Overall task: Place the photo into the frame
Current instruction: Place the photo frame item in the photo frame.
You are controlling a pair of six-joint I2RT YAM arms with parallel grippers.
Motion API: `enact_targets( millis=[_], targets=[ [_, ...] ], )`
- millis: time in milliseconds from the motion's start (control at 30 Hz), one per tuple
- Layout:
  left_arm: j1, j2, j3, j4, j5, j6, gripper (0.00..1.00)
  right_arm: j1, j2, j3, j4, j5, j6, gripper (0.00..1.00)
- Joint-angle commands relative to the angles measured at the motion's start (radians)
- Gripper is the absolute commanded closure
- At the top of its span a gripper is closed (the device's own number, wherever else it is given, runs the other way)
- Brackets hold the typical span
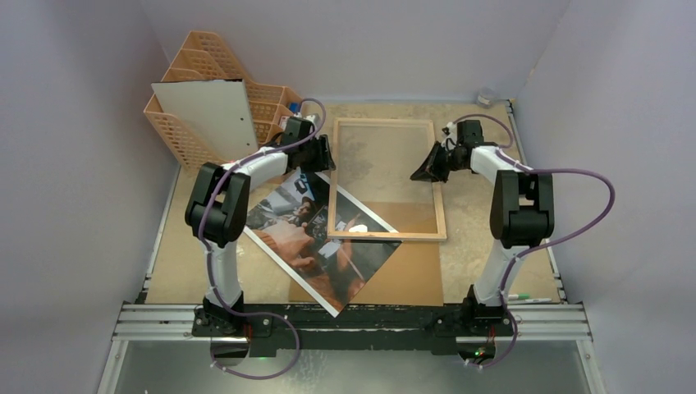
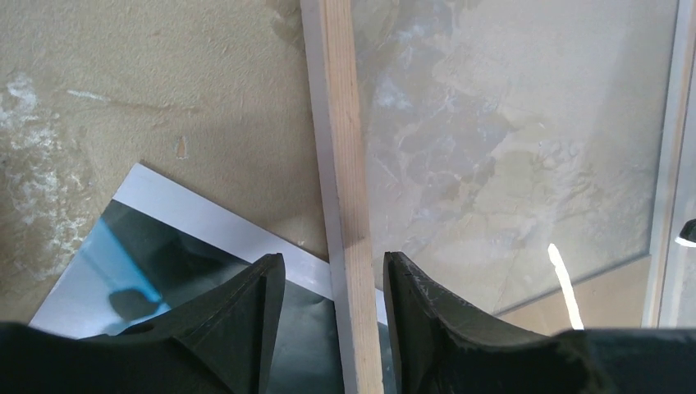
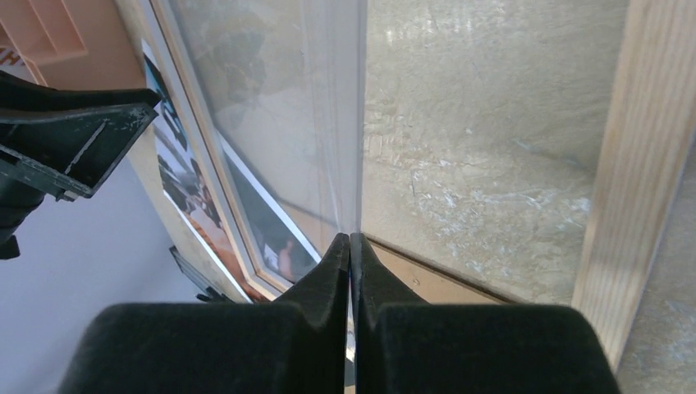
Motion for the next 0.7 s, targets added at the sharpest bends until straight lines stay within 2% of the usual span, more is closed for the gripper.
enact_targets(
  millis=[0, 267, 667],
  targets=[
    [0.006, -0.028, 0.042, 0.048, 0.014, 0.027, 0.5, 0.005, 0.022, 0.058, -0.047, -0.115, -0.012, 1.0],
    [0.006, -0.026, 0.021, 0.079, -0.01, 0.019, 0.5, 0.003, 0.023, 0.088, -0.075, -0.215, -0.025, 1.0],
    [0.006, -0.036, -0.036, 0.13, -0.093, -0.014, 0.52, -0.002, -0.026, 0.035, -0.04, -0.326, 0.023, 1.0]
  ],
)
